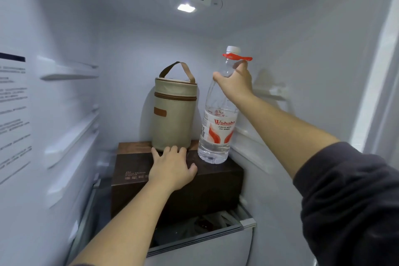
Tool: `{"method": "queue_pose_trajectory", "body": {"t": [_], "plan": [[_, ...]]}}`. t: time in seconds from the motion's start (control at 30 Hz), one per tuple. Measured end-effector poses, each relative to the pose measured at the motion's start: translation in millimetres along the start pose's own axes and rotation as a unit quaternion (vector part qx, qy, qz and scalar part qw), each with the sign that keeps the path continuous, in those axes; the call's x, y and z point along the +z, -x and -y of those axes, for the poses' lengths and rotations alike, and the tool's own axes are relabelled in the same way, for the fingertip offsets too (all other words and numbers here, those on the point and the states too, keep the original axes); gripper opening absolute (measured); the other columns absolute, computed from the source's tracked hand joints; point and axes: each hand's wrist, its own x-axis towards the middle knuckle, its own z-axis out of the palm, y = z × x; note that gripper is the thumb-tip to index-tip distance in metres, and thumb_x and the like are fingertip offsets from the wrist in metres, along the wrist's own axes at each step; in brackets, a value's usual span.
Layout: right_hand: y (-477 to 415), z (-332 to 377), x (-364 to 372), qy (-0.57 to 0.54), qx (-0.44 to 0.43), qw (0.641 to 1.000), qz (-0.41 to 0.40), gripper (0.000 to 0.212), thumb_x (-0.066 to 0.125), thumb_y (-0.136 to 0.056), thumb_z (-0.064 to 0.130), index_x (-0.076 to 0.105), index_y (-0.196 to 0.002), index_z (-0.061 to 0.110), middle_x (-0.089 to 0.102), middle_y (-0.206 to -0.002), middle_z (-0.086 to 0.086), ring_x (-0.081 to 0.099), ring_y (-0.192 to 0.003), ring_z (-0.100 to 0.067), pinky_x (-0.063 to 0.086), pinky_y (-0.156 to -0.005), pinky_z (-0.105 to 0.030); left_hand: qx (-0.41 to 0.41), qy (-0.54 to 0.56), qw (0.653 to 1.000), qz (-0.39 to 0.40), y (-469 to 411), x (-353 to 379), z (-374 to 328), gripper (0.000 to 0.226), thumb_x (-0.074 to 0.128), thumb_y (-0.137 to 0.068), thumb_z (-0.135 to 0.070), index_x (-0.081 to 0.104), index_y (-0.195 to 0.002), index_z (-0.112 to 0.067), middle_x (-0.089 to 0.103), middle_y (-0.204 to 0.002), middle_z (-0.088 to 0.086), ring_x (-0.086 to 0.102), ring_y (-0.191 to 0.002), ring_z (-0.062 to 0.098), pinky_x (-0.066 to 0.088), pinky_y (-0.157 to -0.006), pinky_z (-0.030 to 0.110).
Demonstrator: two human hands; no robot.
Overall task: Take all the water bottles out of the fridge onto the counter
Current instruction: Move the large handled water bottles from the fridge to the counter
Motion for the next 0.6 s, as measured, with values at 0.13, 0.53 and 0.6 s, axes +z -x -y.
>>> {"method": "queue_pose_trajectory", "body": {"t": [0.13,0.53,0.6], "plan": [[4,2,-17,-0.001,-0.02,1.0,-0.002,0.059,0.067,-0.087,0.03,0.036,-0.134,0.014,0.047,-0.119,0.0,0.052,-0.098,-0.016,0.039,-0.074,-0.023,0.0,0.002,1.0,0.002,1,0,0,0.055,0.035,-0.094,-0.053,0.043,-0.138,-0.021,0.049,-0.134,0.004,0.04,-0.13,0.024,0.01,-0.115,0.063],[-28,26,-22,-0.058,0.114,0.991,0.049,0.046,0.071,-0.075,0.036,0.059,-0.114,0.015,0.064,-0.106,-0.002,0.063,-0.095,-0.017,0.046,-0.07,-0.024,-0.004,-0.003,1.0,-0.01,0,3,0,0.053,0.036,-0.093,-0.053,0.047,-0.133,-0.021,0.05,-0.132,0.004,0.04,-0.129,0.025,0.01,-0.115,0.063],[-30,28,-19,-0.099,0.128,0.985,0.061,0.028,0.067,-0.075,0.028,0.06,-0.099,0.015,0.066,-0.09,0.001,0.064,-0.079,-0.014,0.043,-0.059,-0.021,-0.004,-0.002,1.0,-0.01,-1,3,0,0.053,0.036,-0.093,-0.053,0.046,-0.134,-0.021,0.05,-0.132,0.004,0.04,-0.13,0.025,0.01,-0.115,0.063]]}}
